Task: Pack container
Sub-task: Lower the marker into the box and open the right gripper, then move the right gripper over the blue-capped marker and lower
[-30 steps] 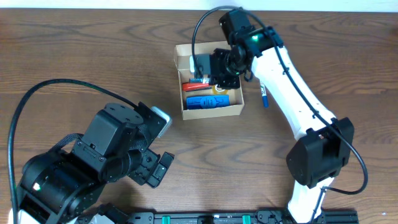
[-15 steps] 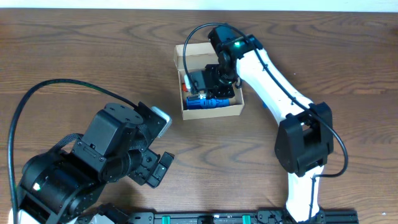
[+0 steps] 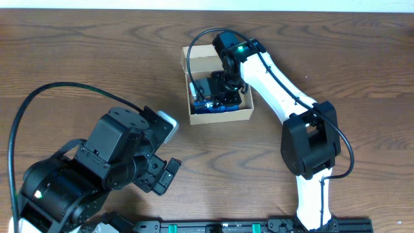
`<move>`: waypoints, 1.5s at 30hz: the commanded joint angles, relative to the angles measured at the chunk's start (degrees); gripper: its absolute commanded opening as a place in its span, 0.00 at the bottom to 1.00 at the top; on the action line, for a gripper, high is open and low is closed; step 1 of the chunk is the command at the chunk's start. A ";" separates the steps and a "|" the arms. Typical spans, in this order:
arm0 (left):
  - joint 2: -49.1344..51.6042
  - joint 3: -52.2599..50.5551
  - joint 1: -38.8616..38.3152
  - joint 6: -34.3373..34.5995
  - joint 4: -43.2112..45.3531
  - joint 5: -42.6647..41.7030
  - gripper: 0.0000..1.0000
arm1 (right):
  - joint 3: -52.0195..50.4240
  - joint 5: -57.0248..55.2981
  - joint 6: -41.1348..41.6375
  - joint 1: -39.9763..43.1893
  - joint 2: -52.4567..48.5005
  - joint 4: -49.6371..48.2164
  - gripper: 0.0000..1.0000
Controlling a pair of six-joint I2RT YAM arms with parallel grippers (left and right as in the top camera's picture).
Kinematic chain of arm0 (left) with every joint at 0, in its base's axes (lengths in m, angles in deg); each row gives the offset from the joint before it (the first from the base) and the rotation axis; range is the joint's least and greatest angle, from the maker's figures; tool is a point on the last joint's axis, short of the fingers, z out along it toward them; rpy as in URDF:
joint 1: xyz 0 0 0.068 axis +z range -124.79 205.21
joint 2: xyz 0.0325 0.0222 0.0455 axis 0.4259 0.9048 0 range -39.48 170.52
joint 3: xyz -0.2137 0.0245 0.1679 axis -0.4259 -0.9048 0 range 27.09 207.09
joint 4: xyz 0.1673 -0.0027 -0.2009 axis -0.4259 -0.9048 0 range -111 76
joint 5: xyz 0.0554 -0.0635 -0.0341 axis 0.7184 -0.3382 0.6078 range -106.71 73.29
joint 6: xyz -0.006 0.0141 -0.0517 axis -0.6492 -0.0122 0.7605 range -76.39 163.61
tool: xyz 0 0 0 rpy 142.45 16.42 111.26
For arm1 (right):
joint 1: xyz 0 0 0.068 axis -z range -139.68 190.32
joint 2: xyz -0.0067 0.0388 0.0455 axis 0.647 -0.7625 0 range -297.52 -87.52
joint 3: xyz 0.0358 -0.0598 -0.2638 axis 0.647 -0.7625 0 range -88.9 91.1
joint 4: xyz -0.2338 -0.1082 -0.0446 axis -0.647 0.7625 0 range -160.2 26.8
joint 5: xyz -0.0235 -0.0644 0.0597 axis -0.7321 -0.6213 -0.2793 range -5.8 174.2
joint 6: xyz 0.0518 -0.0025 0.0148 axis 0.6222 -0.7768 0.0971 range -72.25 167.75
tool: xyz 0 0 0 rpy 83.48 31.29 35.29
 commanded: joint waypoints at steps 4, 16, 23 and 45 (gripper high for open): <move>-0.26 -0.11 0.17 0.02 -0.17 0.17 0.95 | -0.22 1.29 0.94 -0.57 -0.92 -0.09 0.31; -0.26 -0.11 0.17 0.02 -0.15 0.17 0.95 | 2.01 0.61 9.99 -0.28 -0.15 -2.82 0.38; -0.26 -0.11 0.17 0.02 -0.17 0.17 0.95 | 9.90 -2.47 24.13 2.71 3.15 -2.86 0.40; -0.26 -0.13 0.17 0.02 -0.15 0.17 0.95 | 5.81 -7.43 60.08 23.80 5.95 -3.39 0.50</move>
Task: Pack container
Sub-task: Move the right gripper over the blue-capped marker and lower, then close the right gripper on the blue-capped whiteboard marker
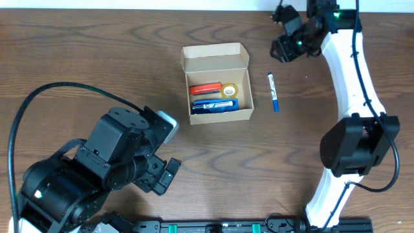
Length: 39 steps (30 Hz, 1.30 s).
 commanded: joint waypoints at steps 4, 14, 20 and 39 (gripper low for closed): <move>-0.26 -0.13 0.17 0.00 -0.17 0.20 0.95 | -10.19 -7.58 13.99 -1.11 0.57 -3.72 0.50; -0.28 -0.13 0.17 0.02 -0.17 0.20 0.95 | -23.02 -10.49 19.10 -1.88 0.57 -12.63 0.50; -0.26 -0.13 0.17 0.02 -0.17 0.20 0.95 | -29.16 -10.73 19.12 -3.10 0.57 -19.61 0.47; -0.26 -0.13 0.17 0.02 -0.17 0.20 0.95 | -35.26 -15.78 21.00 -4.28 -0.09 -27.74 0.32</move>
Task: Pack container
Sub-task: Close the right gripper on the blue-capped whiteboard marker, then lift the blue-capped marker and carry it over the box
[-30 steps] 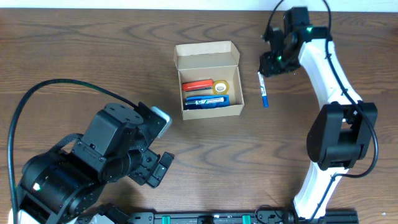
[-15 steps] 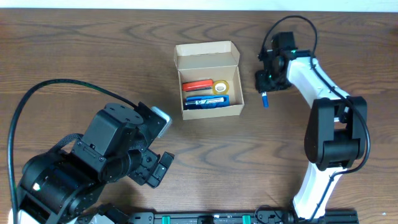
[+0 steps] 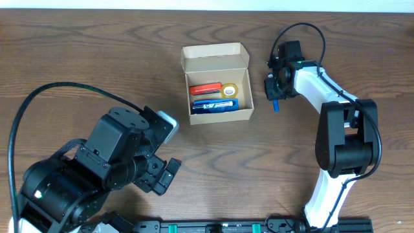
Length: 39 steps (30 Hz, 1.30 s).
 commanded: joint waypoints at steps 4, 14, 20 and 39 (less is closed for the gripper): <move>-0.26 -0.11 0.17 0.02 -0.17 0.17 0.95 | -0.70 -0.81 0.42 -0.68 -0.20 -0.20 0.19; -0.26 -0.13 0.17 0.02 -0.17 0.17 0.95 | 1.09 -0.81 0.44 -0.70 0.15 0.92 0.01; -0.28 -0.11 0.17 0.02 -0.17 0.17 0.95 | 9.38 -0.81 0.42 -0.72 2.86 5.68 0.01; -0.26 -0.11 0.17 0.02 -0.17 0.17 0.95 | 21.55 24.17 -32.74 -10.29 12.87 7.02 0.01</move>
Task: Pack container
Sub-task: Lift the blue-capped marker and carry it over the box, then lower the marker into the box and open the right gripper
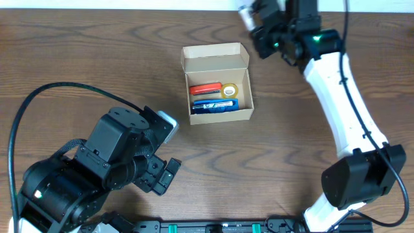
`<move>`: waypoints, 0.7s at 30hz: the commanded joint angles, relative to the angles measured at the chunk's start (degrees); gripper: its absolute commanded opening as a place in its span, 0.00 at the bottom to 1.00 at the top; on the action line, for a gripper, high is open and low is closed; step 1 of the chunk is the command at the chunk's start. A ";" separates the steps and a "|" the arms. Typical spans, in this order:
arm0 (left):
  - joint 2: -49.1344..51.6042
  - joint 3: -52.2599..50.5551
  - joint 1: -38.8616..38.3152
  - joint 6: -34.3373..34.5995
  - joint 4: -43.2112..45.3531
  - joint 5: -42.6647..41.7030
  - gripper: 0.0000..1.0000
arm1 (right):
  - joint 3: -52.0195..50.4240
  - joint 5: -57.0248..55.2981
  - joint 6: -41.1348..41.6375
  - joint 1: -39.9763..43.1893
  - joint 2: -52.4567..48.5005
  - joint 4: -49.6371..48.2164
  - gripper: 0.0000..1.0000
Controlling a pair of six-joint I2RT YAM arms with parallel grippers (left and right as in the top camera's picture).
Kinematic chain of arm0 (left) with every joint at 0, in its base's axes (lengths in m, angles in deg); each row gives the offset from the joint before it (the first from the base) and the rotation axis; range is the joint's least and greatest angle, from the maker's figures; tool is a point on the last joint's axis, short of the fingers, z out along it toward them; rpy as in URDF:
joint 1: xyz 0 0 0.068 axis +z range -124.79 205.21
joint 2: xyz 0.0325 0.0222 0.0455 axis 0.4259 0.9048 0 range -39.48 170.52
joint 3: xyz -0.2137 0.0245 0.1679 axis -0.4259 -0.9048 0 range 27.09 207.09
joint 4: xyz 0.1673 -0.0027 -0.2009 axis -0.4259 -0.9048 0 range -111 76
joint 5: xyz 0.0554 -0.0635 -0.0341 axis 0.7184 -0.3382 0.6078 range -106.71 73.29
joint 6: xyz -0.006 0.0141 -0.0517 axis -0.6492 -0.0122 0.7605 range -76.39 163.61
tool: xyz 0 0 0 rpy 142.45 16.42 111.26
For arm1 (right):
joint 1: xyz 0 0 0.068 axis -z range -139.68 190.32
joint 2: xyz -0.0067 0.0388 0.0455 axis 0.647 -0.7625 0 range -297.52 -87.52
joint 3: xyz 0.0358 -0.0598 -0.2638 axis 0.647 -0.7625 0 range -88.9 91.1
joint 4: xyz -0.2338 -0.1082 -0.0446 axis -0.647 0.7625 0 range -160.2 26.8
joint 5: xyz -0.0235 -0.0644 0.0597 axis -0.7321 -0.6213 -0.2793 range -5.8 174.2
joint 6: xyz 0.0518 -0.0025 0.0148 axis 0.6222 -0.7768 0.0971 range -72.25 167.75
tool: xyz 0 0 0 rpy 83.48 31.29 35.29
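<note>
The open cardboard box [240, 97] sits at mid table, its lid flap standing at the far side. Inside lie a red item [206, 88], a yellow tape roll [229, 90] and a blue pack [213, 105]. My right gripper [253, 19] is up at the table's far edge, beyond the box's right corner, shut on the marker, whose white end [244, 11] pokes out to the left. No marker lies on the table. My left gripper [167, 175] rests at the near left, open and holding nothing.
The left arm's bulky body [97, 168] and its black cable [39, 97] fill the near left. The right arm [343, 97] stretches along the right side from its base at the near edge. A black rail [213, 226] runs along the front.
My right gripper was down on the blue marker lying right of the box. It is now at the far edge beyond the box, and the marker is gone from the table. The left arm is unchanged.
My right gripper was first inside the box over its contents. Then it was at the far right, with a blue marker lying right of the box. Then it was on that marker, and now it holds the marker up near the box's far side.
</note>
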 commanded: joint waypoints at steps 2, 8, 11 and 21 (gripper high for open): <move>-0.28 -0.11 0.17 0.02 -0.15 0.20 0.95 | 0.02 7.80 -20.87 -3.93 -1.75 3.48 0.01; -0.26 -0.13 0.17 0.02 -0.17 0.20 0.95 | 0.02 7.72 -43.56 -8.90 -6.29 10.99 0.01; -0.26 -0.11 0.17 0.00 -0.17 0.20 0.95 | 0.02 6.56 -47.04 -10.27 -9.40 13.07 0.01; -0.26 -0.11 0.17 0.02 -0.17 0.20 0.95 | 0.02 -1.95 -47.89 -11.21 -17.25 12.24 0.01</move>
